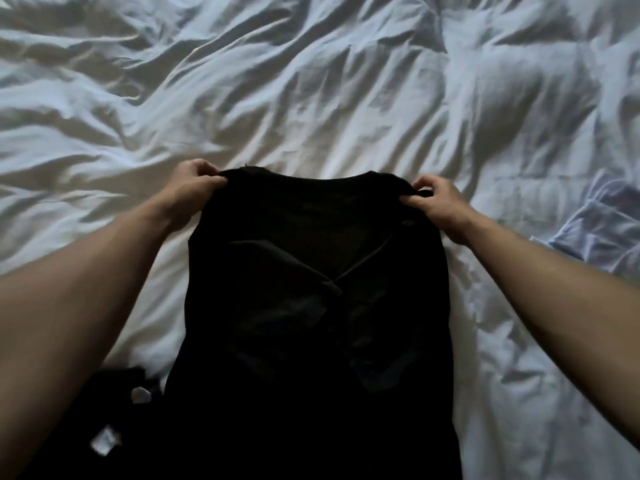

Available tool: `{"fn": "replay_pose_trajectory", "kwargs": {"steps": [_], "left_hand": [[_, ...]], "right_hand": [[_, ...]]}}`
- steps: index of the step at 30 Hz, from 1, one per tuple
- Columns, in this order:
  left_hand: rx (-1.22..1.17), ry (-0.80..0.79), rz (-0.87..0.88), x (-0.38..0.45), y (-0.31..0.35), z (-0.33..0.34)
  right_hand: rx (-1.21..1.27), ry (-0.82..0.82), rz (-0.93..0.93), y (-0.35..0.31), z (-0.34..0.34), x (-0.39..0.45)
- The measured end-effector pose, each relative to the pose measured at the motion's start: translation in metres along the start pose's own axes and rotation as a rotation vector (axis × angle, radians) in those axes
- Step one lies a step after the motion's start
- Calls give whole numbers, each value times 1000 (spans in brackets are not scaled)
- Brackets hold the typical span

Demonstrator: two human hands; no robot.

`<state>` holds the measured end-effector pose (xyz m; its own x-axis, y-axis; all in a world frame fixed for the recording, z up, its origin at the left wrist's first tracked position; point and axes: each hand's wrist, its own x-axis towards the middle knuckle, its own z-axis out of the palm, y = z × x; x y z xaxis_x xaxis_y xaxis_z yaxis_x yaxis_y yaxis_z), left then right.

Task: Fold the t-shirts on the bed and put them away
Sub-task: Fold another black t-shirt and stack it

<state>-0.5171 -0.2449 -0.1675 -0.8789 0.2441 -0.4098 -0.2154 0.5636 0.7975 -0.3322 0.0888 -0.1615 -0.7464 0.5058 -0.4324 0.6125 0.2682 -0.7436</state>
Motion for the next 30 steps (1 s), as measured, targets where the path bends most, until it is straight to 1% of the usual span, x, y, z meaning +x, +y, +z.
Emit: {"fn": "replay_pose_trajectory", "kwargs": {"steps": [4,8,10,12,15,19,23,27,30], "left_hand": [[-111,-77,22,-11,10,-16],[-155,-273,38,-29,17,-31],[-125,-314,54,-39,22,-39],[-87,-322,91,-55,27,-46],[-43,-288,162,-91,33,-57],[22,-234,268,-161,25,-68],[106,-250,355,-233,-2,-75],[239,-272,337,-292,-49,-69],[363,-316,394,-339,-83,-58]], "right_hand": [[144,6,-3,-17,-13,-6],[199,-76,6,-29,-28,-24],[191,-96,-8,-33,-34,-36],[187,-84,-32,-36,-40,-55],[201,-48,-76,-38,-44,-95],[156,-42,-133,-30,-45,-168],[119,-23,-154,-9,-38,-240],[47,-83,-143,32,-18,-295],[-67,-124,-138,65,0,-339]]}}
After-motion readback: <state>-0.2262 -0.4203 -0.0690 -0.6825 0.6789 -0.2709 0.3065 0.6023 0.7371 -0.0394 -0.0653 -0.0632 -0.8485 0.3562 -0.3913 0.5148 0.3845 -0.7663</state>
